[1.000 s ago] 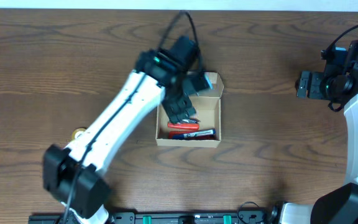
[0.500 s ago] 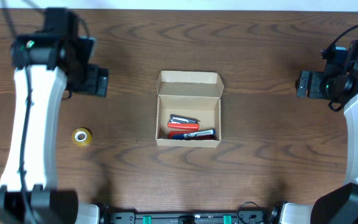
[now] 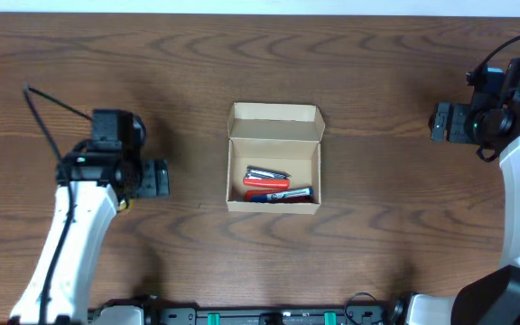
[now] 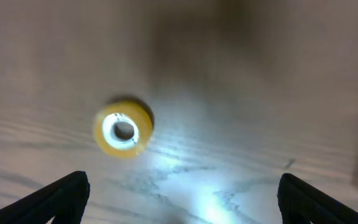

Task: Pack container
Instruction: 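Move the left gripper to the yellow tape roll and grasp it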

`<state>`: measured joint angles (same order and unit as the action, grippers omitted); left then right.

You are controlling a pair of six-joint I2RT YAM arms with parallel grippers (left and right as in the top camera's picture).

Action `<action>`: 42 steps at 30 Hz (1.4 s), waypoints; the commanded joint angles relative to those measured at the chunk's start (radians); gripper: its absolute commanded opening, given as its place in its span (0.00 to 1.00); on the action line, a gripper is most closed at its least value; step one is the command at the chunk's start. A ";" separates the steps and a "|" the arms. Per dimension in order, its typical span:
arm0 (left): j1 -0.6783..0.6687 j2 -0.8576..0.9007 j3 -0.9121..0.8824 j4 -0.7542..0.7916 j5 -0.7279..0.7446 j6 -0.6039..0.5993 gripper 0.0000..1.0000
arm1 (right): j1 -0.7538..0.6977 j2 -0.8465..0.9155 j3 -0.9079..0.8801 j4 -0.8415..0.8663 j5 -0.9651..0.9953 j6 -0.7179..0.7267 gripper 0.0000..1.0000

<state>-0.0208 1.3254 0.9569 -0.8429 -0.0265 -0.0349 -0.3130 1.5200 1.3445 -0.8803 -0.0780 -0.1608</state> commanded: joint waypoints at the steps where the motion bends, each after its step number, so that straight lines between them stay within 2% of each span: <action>1: 0.010 0.051 -0.037 0.023 -0.008 -0.041 0.95 | 0.000 -0.013 -0.001 0.001 -0.009 0.019 0.99; 5: 0.013 0.094 -0.038 0.040 -0.053 -0.057 0.96 | 0.000 -0.013 -0.001 0.001 -0.009 0.019 0.99; 14: 0.053 0.148 -0.039 0.093 -0.051 -0.060 0.95 | 0.000 -0.013 -0.001 0.001 -0.009 0.019 0.99; 42: 0.073 0.341 -0.094 0.204 0.061 -0.058 0.95 | 0.000 -0.013 -0.001 0.002 -0.009 0.019 0.99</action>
<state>0.0479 1.6554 0.8833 -0.6460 0.0147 -0.0822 -0.3130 1.5200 1.3445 -0.8780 -0.0788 -0.1604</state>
